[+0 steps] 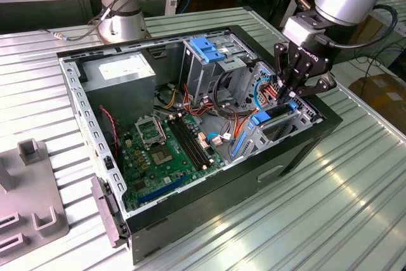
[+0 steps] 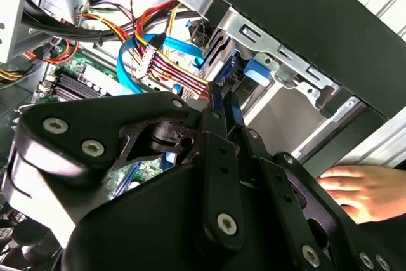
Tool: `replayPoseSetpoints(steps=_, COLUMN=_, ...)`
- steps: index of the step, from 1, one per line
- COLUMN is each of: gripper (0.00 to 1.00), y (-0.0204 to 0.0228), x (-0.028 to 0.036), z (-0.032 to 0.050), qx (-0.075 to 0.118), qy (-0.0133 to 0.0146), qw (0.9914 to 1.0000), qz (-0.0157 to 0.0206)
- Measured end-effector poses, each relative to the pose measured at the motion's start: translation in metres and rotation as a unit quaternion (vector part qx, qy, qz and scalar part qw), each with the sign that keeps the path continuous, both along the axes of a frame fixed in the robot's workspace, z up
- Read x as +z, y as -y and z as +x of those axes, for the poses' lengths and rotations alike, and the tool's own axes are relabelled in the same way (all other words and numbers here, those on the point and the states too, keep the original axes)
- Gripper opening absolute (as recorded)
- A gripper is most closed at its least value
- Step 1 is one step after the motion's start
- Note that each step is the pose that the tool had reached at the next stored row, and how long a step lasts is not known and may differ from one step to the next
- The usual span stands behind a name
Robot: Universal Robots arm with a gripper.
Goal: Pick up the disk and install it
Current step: 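Insert the first disk wire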
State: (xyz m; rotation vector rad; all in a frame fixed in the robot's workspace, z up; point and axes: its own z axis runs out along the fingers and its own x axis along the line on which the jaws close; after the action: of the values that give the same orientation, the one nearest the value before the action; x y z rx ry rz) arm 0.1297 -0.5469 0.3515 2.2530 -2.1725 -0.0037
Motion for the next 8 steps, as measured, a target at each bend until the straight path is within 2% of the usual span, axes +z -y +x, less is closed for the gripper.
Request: replayPoseSetpoints(steps=8, gripper=0.17, y=0.0002, x=-0.0028, z=0.0, qx=0.0, qy=0.0, qw=1.0, qz=0.0001)
